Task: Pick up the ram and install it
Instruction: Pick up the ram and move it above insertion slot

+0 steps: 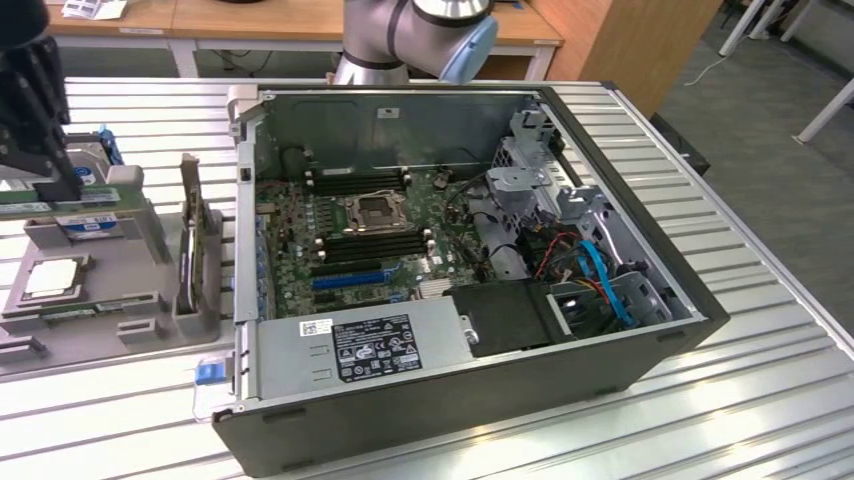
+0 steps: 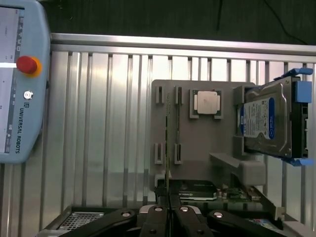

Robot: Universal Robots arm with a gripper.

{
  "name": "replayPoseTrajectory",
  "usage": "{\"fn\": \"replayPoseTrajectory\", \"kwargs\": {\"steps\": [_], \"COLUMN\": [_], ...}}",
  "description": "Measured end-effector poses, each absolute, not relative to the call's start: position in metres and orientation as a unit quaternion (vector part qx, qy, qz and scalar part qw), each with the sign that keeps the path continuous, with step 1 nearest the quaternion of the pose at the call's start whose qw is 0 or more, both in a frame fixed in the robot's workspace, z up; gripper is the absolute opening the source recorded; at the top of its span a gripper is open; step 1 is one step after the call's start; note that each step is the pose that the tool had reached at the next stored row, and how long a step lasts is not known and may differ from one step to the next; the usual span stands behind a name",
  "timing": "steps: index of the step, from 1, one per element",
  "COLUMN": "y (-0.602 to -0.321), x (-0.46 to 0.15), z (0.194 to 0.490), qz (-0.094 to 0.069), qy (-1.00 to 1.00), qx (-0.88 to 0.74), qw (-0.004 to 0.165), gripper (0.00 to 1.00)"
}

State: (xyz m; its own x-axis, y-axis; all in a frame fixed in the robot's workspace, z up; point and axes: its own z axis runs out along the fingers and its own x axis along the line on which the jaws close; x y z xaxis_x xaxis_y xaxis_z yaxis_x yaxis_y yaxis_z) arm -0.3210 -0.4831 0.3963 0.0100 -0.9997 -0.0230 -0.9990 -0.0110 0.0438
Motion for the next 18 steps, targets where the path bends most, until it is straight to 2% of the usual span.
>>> {"fn": "replayPoseTrajectory", "kwargs": {"steps": [18], "y": [-0.483], "x": [-0.262], "z": [0.396], "qz": [-0.024], "qy": [-0.703], "qx": [0.711], "qw": [0.008], "gripper": [0.11]}}
